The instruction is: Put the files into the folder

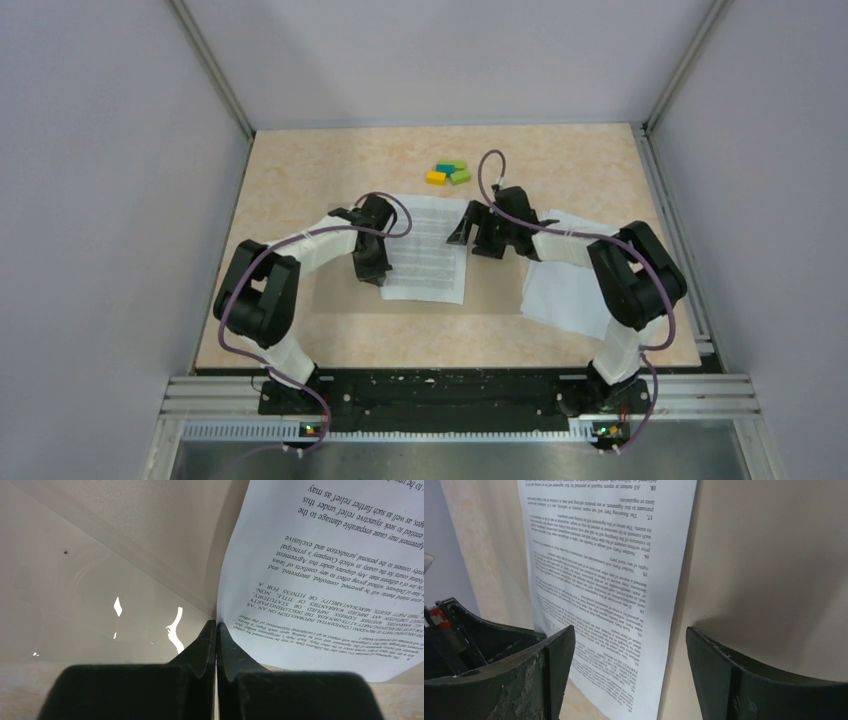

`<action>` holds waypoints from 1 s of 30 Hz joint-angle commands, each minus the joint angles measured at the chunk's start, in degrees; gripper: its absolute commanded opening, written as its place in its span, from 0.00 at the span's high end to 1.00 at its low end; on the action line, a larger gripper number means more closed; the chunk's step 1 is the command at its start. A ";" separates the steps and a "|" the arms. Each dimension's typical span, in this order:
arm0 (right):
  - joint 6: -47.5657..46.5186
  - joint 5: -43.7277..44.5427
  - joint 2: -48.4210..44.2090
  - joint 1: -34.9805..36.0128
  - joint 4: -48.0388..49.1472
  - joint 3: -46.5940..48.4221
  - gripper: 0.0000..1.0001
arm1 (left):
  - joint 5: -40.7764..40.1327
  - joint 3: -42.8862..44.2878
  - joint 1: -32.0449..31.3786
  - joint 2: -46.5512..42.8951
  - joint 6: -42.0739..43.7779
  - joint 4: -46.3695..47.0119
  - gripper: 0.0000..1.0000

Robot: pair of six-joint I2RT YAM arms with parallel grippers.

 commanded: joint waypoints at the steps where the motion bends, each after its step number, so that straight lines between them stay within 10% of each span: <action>1: 3.50 -2.30 2.94 2.15 3.48 1.19 0.19 | -0.90 -0.55 -0.29 -0.43 -0.44 0.06 1.00; 30: 4.80 -8.31 3.43 3.37 12.10 -0.64 0.52 | 10.82 0.89 -0.34 -5.93 2.91 0.67 1.00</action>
